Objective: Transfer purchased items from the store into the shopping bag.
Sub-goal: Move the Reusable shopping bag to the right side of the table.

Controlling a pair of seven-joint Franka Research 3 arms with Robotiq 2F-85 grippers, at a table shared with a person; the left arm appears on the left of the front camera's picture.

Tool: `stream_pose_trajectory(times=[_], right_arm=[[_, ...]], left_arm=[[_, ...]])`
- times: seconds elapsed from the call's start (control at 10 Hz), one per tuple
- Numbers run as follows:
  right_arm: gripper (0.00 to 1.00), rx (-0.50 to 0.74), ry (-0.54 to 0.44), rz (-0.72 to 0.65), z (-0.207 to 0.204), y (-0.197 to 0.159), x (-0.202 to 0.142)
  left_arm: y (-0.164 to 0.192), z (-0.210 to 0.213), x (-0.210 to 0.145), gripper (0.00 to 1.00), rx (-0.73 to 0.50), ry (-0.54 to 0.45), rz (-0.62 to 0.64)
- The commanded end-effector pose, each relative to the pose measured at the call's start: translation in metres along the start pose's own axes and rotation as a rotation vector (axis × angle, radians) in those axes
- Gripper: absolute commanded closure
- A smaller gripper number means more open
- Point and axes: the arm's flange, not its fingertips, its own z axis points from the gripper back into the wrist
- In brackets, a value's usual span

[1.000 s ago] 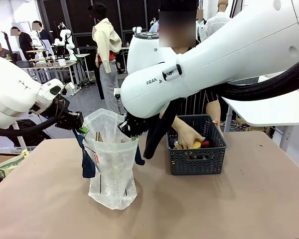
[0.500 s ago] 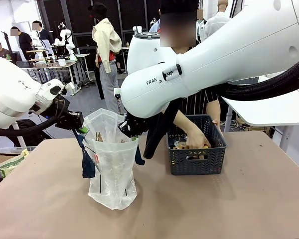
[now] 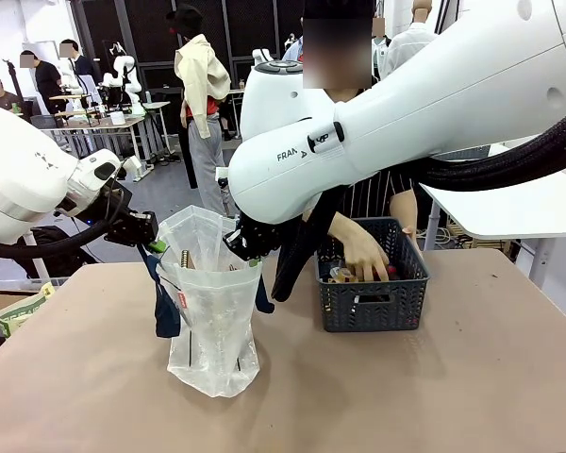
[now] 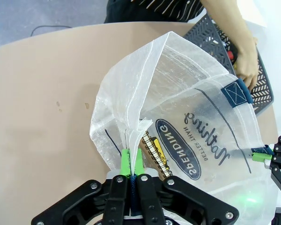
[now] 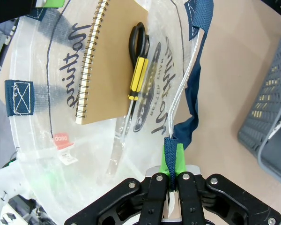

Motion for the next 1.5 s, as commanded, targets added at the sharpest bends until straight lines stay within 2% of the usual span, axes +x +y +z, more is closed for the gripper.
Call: stream_pose_trajectory(times=[0.0,1.4], right_arm=[[1.00,-0.001,-0.002,-0.004,0.0021,-0.0012,-0.0010],[1.00,-0.001,-0.002,-0.004,0.0021,-0.0012,-0.0010]], left_arm=[[0.0004,0.0030,-0.0017,1.00,0.002,-0.007,0.001],[0.0004,0.0030,-0.0017,1.00,0.002,-0.007,0.001]])
